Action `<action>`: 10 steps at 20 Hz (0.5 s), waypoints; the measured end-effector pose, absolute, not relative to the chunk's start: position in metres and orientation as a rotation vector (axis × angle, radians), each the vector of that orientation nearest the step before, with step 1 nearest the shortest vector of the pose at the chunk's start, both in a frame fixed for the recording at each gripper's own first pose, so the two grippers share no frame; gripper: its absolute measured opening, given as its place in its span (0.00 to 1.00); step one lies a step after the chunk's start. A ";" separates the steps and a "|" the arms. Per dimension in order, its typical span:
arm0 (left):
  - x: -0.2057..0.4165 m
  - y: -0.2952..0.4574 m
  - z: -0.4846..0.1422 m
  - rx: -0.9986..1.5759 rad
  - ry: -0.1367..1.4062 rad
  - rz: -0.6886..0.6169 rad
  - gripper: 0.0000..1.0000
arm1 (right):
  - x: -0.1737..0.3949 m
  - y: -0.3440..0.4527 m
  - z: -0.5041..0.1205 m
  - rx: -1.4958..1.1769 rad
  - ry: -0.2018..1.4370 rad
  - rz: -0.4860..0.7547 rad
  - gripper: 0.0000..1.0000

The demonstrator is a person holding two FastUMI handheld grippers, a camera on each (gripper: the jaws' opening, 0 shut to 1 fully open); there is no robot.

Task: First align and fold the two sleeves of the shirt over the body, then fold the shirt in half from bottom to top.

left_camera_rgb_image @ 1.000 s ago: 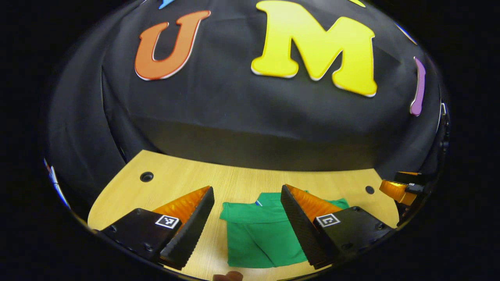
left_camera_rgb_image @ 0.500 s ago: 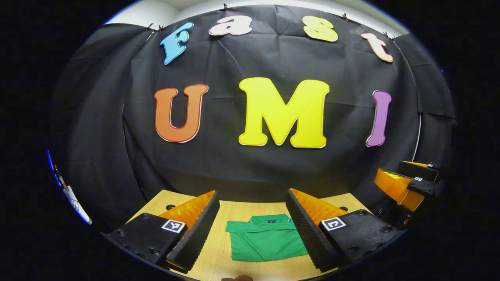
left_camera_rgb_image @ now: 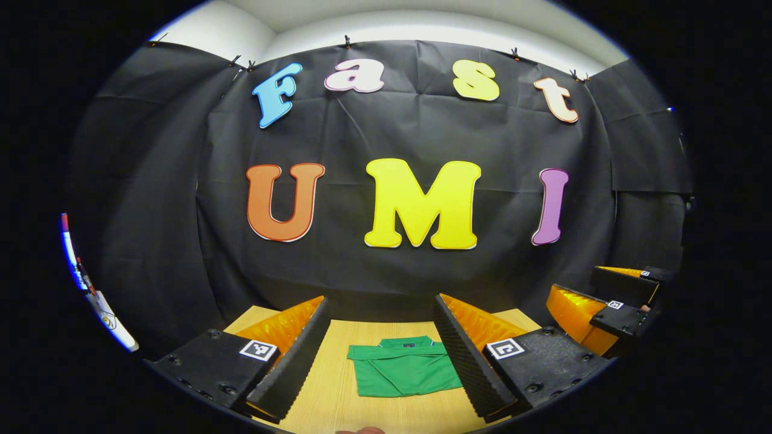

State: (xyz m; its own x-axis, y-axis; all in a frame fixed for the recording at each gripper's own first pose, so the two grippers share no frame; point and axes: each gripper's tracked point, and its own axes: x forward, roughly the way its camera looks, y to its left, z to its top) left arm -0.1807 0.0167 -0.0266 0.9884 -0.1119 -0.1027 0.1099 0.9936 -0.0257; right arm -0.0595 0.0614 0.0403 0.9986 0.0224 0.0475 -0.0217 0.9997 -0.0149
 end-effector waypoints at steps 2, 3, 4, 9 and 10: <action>-0.184 0.018 -0.024 -0.006 0.094 -0.101 1.00 | -0.066 0.066 0.045 -0.019 -0.061 0.028 0.94; -0.185 0.019 -0.021 -0.001 0.081 -0.094 1.00 | -0.065 0.067 0.047 -0.021 -0.069 0.031 0.95; -0.191 0.021 -0.018 0.003 0.074 -0.087 1.00 | -0.064 0.069 0.048 -0.017 -0.073 0.034 0.95; -0.198 0.018 -0.017 0.006 0.080 -0.080 1.00 | -0.062 0.068 0.045 -0.005 -0.063 0.038 0.95; -0.198 0.018 -0.017 0.006 0.083 -0.075 1.00 | -0.061 0.068 0.044 0.000 -0.062 0.041 0.95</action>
